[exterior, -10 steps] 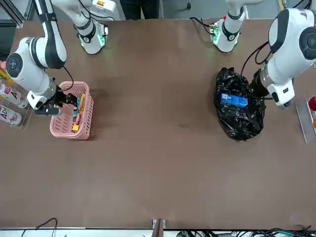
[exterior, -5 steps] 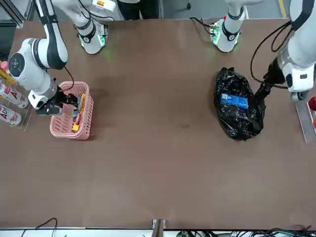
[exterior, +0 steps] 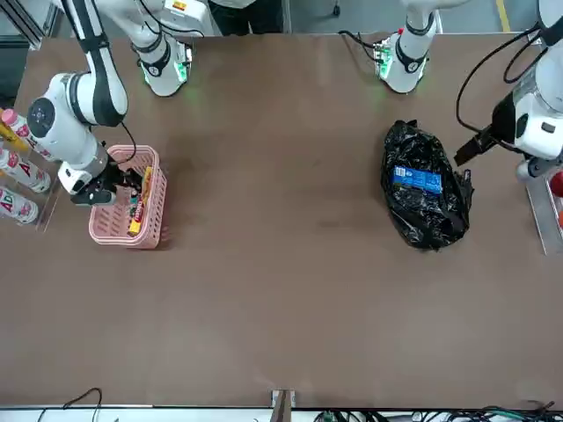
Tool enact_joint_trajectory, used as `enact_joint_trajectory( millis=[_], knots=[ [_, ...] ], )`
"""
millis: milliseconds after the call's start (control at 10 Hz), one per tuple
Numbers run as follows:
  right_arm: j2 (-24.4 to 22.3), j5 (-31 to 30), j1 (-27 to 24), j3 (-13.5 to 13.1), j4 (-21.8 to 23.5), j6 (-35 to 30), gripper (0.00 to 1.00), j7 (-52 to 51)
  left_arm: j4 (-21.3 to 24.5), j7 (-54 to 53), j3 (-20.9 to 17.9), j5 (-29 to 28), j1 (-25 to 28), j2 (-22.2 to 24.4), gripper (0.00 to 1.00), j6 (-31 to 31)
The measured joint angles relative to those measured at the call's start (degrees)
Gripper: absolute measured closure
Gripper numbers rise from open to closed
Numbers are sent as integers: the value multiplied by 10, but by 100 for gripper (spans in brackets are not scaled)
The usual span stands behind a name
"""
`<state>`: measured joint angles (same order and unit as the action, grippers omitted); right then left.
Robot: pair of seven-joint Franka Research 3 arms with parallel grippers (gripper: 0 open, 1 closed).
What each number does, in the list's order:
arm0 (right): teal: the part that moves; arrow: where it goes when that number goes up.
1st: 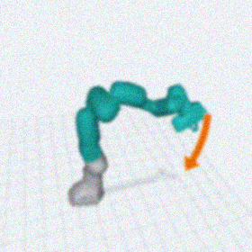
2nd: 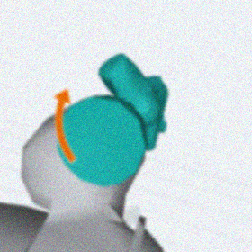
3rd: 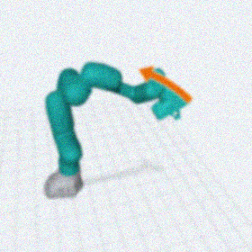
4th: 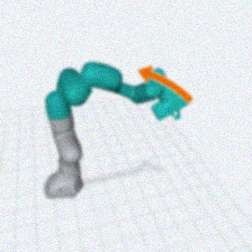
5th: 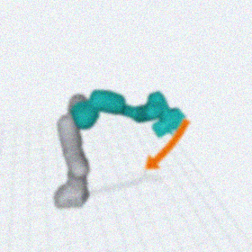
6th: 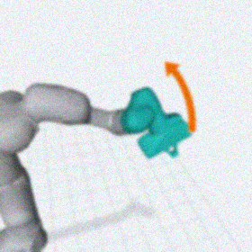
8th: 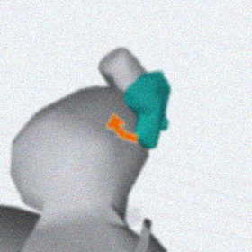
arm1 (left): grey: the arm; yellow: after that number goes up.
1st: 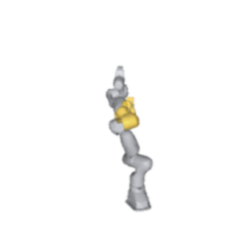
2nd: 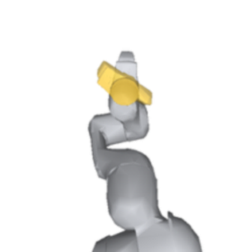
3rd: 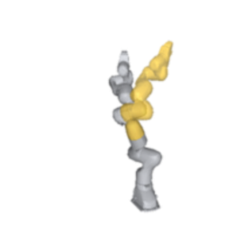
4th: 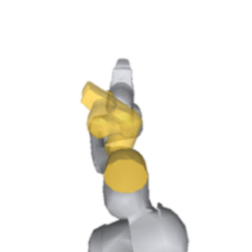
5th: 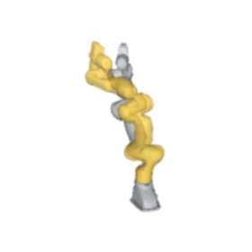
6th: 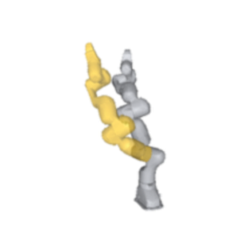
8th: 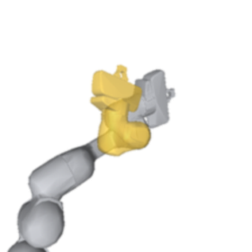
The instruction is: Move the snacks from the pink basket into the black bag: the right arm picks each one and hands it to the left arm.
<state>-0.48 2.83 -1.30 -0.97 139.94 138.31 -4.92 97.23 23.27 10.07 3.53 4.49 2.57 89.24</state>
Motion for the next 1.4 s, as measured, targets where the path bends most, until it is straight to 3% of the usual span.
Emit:
enact_joint_trajectory(
  millis=[300, 700, 1400],
  knots=[
    [30, 0, 0, 1, 2, 35, 0, 0, -14, -120, 2, 0, 0, 0, 0, 1],
    [58, 1, 0, 1, 2, 65, 0, 0, -29, -190, 8, -27, -1, 0, 0, 8],
    [73, 71, -4, 1, 2, 72, 1, 2, -43, -197, 8, -27, 0, -9, 0, 8]
  ],
)
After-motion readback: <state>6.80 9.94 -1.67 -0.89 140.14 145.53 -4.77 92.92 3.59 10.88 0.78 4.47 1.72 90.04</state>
